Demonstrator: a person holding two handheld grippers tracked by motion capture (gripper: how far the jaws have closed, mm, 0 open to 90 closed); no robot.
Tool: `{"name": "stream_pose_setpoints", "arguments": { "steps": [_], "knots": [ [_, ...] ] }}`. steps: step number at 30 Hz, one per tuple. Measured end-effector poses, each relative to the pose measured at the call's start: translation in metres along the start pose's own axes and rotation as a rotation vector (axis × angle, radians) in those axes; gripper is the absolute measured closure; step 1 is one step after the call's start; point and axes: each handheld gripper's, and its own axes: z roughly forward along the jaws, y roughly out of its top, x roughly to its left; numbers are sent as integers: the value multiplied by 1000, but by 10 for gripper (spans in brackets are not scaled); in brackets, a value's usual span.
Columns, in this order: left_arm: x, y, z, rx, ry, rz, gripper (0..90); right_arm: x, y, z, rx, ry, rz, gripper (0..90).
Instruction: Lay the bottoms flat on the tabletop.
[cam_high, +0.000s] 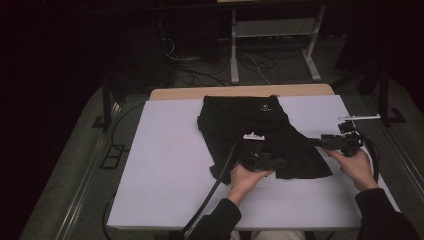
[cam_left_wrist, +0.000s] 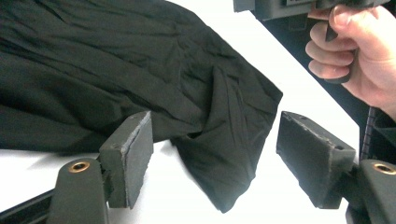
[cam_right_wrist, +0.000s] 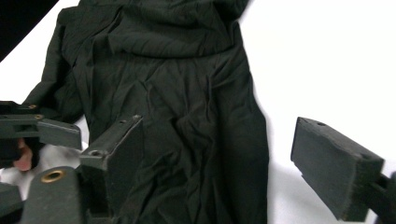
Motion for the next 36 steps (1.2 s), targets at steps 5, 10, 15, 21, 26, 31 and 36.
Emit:
{"name": "stream_pose_setpoints", "arguments": {
  "steps": [5,10,15,21,26,31,36],
  "knots": [
    [2,-2,5,13,-5,-1,317,-2,-3,3,30,16,-4,216],
    [4,-4,9,27,-8,-1,362,-7,-6,5,54,24,4,254],
    [3,-6,12,50,2,23,456,-16,-9,5,80,23,16,286],
    [-1,-3,18,70,28,63,569,-25,-13,8,93,71,49,373],
    [-2,-3,26,72,28,55,716,-27,-13,13,118,80,40,486],
    [-4,-2,31,85,36,47,870,-22,-14,17,163,80,11,738],
    [-8,-3,27,111,19,50,879,-15,-13,19,207,77,-11,863]
  ]
}}
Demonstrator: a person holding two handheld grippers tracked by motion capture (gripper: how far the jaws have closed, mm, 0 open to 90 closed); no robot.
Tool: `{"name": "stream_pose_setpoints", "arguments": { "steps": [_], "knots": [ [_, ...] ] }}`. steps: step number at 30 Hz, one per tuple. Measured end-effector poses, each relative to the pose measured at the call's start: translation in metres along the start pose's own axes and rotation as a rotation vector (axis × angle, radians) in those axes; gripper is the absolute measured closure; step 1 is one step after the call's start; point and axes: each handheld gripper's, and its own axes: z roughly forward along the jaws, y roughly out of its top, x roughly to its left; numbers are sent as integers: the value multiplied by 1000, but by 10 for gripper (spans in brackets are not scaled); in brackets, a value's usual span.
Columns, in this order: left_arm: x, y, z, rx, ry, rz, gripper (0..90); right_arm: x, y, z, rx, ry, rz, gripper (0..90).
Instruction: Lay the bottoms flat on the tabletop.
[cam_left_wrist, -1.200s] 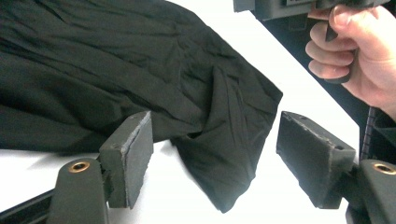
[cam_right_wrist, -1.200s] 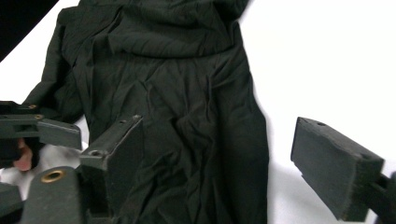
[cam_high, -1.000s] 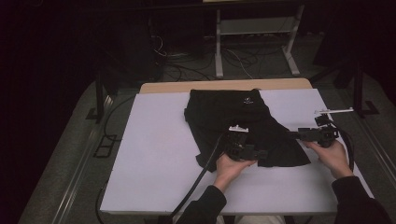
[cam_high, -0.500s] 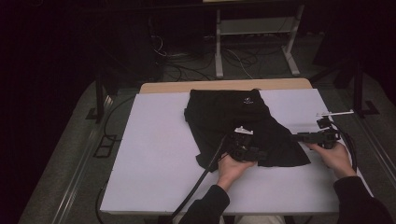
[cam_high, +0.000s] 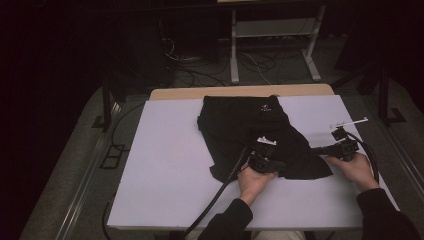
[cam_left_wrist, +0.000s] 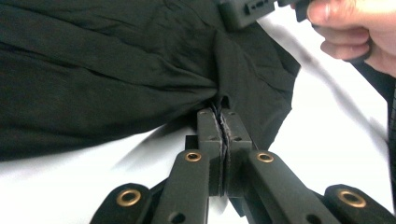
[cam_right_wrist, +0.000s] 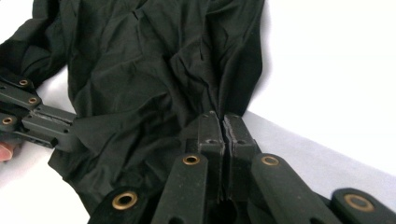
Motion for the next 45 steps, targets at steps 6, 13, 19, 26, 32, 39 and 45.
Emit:
{"name": "stream_pose_setpoints", "arguments": {
  "steps": [6,13,19,26,32,39,45],
  "knots": [
    [-8,-3,-15,3,-10,28,879,7,-1,-9,-6,11,28,866],
    [-20,-14,-39,9,-33,58,879,23,-14,-17,-2,39,45,864],
    [-24,-30,-52,25,-44,73,879,39,-25,-18,30,49,28,863],
    [-26,-47,-60,41,-72,58,883,48,-32,-16,74,40,13,861],
    [-33,-59,-63,55,-88,63,885,52,-35,-16,90,47,12,857],
    [-36,-64,-66,75,-98,68,885,56,-42,-19,111,50,21,853],
    [-36,-68,-72,91,-103,75,886,56,-49,-23,125,46,35,862]
  ]
}}
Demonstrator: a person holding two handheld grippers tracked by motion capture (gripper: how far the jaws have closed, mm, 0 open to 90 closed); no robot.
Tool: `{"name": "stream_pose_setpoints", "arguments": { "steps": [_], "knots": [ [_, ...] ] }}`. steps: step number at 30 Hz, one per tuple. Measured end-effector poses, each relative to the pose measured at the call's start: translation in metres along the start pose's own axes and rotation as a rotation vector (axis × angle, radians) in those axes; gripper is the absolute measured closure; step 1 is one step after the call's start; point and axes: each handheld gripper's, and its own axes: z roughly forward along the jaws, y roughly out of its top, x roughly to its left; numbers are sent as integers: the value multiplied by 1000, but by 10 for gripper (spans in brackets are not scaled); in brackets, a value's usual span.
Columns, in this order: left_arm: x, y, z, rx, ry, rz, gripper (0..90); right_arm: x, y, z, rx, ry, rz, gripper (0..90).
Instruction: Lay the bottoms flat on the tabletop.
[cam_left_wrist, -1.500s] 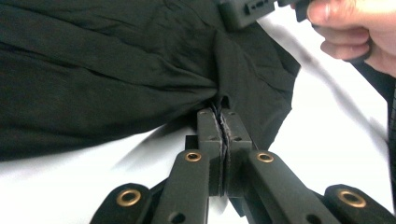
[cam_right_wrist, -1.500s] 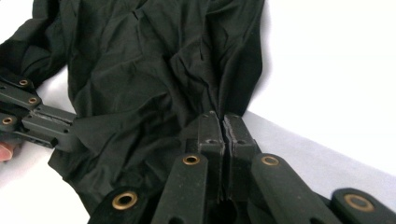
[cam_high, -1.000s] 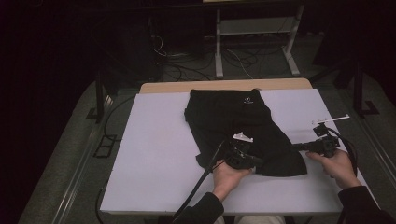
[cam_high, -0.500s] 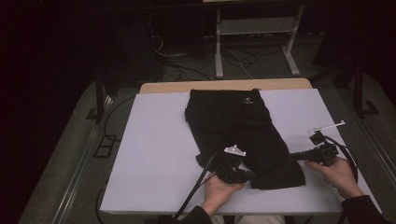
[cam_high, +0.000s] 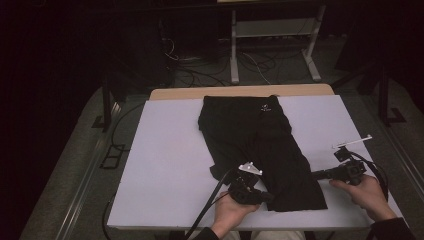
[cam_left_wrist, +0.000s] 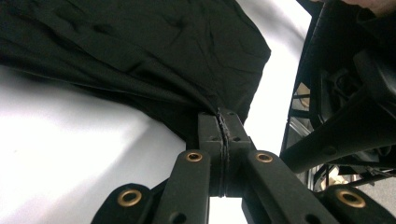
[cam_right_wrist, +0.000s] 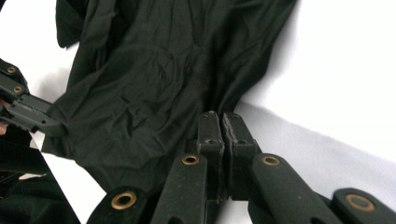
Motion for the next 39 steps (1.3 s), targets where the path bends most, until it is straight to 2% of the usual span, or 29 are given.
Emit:
{"name": "stream_pose_setpoints", "arguments": {
  "steps": [4,9,20,26,29,32,36,39],
  "knots": [
    [2,-4,-2,-2,-6,-13,885,-1,-5,-1,7,0,7,869],
    [1,-8,-3,4,-19,-20,885,5,-6,2,35,-20,-10,887],
    [0,-13,-5,29,-25,-21,882,4,-16,-2,91,0,16,884],
    [-2,-16,-8,50,-29,-16,875,6,-16,-2,107,3,2,884],
    [-3,-17,-12,56,-28,-3,838,6,-16,-3,112,-5,1,884],
    [-2,-17,-22,43,-1,14,736,5,-16,-5,110,-16,0,882],
    [5,-17,-42,-20,56,1,604,6,-16,-5,107,-20,-8,875],
    [13,-17,-61,-81,108,-15,520,9,-14,-7,101,-25,-17,810]
  ]
}}
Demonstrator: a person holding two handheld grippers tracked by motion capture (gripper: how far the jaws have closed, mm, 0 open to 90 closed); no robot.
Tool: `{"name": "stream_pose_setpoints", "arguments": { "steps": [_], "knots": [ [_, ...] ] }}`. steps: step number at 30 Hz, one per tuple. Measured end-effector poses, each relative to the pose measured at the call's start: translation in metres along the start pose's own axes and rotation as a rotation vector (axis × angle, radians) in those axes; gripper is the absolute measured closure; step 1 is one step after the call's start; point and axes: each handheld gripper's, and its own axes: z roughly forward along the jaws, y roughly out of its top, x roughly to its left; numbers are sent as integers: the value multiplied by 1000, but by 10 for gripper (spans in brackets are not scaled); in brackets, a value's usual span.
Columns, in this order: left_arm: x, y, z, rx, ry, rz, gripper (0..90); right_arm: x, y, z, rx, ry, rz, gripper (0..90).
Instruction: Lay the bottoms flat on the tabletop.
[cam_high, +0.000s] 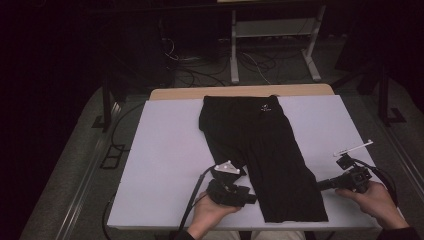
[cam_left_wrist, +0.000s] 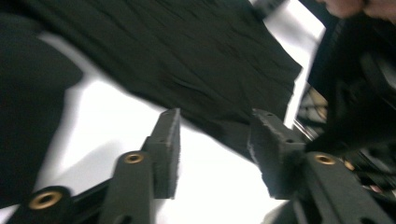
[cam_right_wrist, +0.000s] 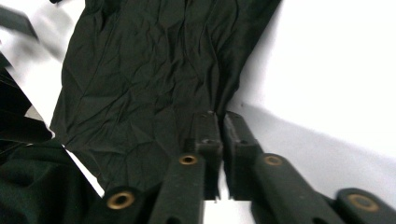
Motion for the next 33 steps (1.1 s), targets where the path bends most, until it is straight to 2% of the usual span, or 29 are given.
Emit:
{"name": "stream_pose_setpoints", "arguments": {
  "steps": [4,7,11,16,23,30,33],
  "knots": [
    [13,4,-22,-45,65,-7,450,5,3,-6,-39,-21,-37,726],
    [20,6,-35,-56,111,10,427,9,6,-9,-67,-34,-73,682],
    [28,6,-45,-75,141,7,394,18,11,-13,-112,-52,-117,594],
    [36,6,-52,-92,167,3,366,32,19,-18,-173,-44,-150,527],
    [43,6,-48,-113,189,-12,348,50,35,-12,-203,-29,-197,493],
    [44,19,-29,-133,183,-36,345,64,47,-2,-205,-16,-224,469],
    [43,26,-18,-133,199,-43,345,68,52,2,-205,-11,-231,438]
  ]
}}
